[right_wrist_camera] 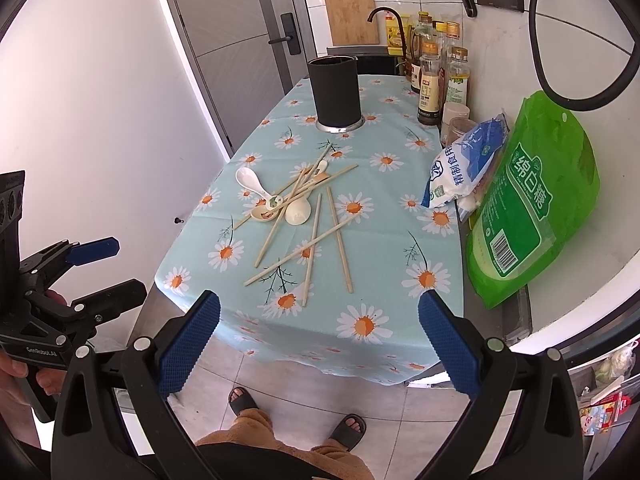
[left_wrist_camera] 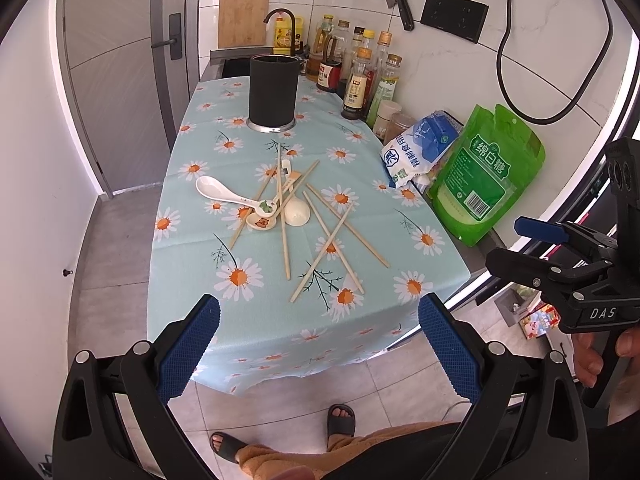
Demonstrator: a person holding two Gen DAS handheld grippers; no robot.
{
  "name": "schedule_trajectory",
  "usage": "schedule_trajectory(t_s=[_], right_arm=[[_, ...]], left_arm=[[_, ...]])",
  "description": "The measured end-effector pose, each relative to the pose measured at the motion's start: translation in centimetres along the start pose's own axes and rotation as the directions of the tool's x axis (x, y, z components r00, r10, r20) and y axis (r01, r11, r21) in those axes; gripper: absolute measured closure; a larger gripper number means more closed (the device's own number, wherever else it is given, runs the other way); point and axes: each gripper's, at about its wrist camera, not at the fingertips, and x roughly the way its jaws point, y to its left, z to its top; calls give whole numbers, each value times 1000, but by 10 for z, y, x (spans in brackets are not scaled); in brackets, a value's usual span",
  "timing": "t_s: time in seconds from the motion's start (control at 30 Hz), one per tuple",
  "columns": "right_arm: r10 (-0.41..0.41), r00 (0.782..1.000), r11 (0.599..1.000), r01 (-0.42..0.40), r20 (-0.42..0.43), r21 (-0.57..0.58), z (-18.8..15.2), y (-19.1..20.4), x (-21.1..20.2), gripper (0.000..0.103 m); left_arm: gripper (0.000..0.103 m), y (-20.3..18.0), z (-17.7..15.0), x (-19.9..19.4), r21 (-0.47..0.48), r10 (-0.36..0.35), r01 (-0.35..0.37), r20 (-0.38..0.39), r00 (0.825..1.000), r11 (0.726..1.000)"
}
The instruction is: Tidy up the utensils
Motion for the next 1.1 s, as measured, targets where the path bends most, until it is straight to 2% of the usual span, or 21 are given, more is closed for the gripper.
schedule_trajectory(t_s=[1.1], right_arm=[[12,1000,1000,-12,-13,4,-5,2,4,4]], left_arm=[[6,-1,1,0,-12,7,-7,-14,1000,1000]])
